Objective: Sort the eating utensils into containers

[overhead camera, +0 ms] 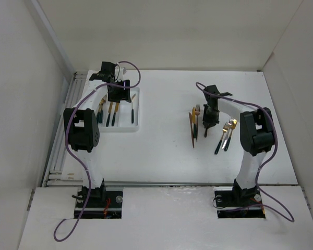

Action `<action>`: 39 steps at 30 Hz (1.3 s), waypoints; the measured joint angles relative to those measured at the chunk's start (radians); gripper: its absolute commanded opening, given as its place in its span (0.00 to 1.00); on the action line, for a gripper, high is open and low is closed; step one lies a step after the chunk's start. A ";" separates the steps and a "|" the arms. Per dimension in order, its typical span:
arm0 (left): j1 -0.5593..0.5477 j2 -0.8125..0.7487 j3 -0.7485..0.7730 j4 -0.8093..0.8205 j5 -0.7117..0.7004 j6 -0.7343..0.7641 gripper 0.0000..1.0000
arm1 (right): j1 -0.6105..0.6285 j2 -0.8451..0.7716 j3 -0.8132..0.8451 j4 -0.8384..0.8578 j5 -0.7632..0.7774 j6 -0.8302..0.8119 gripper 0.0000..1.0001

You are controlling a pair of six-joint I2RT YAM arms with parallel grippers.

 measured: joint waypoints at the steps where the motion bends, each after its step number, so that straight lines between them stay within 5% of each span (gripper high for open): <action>1: 0.000 0.000 0.000 0.000 -0.002 0.000 0.58 | 0.000 0.001 0.002 -0.001 0.005 0.000 0.24; 6: 0.000 0.000 0.000 0.000 -0.012 0.000 0.58 | -0.005 0.003 0.006 -0.008 0.024 0.005 0.00; 15: -0.003 -0.002 0.007 -0.014 0.056 0.043 0.65 | -0.021 -0.026 -0.014 0.036 0.021 -0.001 0.00; 23: -0.096 -0.013 0.155 -0.085 0.401 0.158 0.73 | 0.014 -0.309 0.014 0.185 -0.021 0.092 0.00; 29: -0.256 -0.085 0.224 -0.104 0.539 0.217 0.73 | 0.172 -0.334 0.128 0.403 -0.154 0.219 0.00; 39: -0.385 -0.166 0.220 -0.082 0.391 0.190 0.72 | 0.282 -0.278 0.195 0.455 -0.207 0.363 0.00</action>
